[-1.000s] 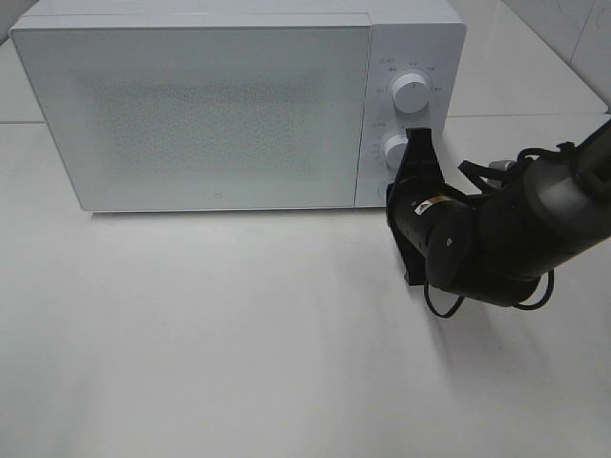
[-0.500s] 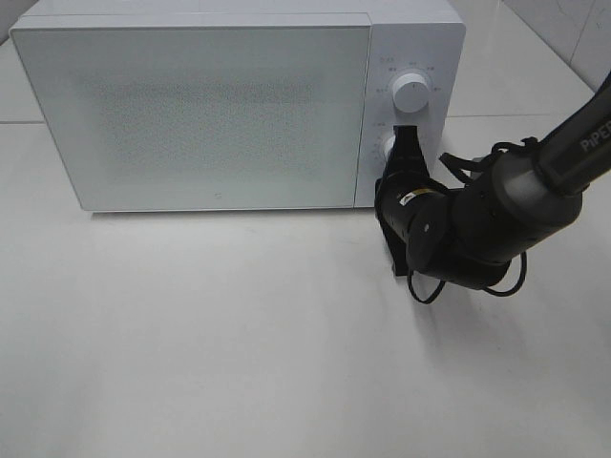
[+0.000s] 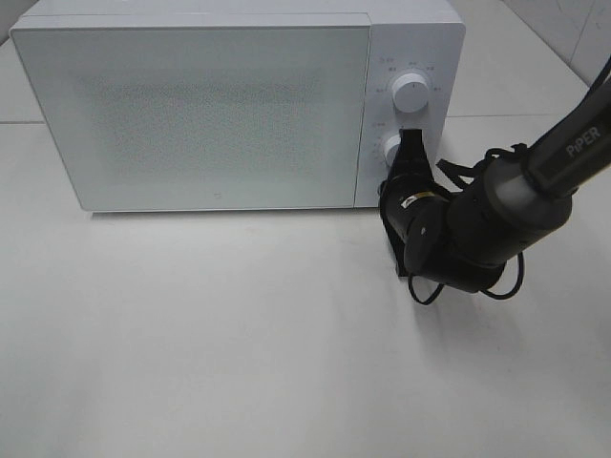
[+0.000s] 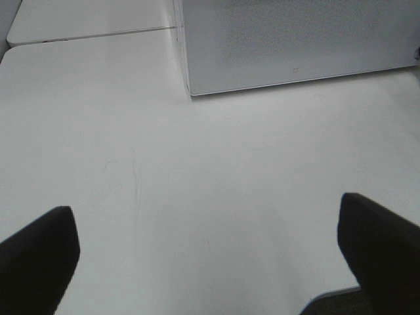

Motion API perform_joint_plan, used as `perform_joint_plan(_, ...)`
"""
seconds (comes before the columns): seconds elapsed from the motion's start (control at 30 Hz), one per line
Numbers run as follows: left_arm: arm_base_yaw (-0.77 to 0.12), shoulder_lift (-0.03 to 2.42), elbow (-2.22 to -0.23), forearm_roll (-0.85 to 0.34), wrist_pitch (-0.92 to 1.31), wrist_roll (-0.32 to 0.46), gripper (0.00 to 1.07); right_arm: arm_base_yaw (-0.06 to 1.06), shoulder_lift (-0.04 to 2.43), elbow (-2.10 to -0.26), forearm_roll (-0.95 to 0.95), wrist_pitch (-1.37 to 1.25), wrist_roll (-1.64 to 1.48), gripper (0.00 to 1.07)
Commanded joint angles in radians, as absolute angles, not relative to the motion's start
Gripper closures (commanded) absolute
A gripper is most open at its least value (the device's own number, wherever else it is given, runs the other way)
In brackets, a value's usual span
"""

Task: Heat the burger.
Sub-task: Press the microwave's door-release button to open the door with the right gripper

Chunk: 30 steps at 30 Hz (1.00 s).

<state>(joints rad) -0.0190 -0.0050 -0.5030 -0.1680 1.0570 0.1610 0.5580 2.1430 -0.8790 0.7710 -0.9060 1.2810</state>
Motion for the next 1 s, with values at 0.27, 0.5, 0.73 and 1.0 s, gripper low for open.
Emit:
perform_joint_plan(0.27, -0.019, -0.025, -0.501, -0.169, 1.042, 0.152, 0.06, 0.55, 2.172, -0.983, 0.762, -1.069, 1.267, 1.07)
perform_joint_plan(0.5, -0.019, -0.025, -0.501, -0.169, 1.042, 0.153, 0.06, 0.528, 2.188, -1.048, 0.731, -1.118, 1.254, 1.07)
perform_joint_plan(0.73, -0.019, -0.025, -0.501, -0.169, 1.042, 0.153, 0.06, 0.527, 2.188, -1.051, 0.731, -1.084, 1.25, 1.07)
perform_joint_plan(1.0, -0.019, -0.025, -0.501, -0.169, 1.042, 0.152, 0.06, 0.53, 2.162, -1.022, 0.748, -1.002, 1.24, 1.07)
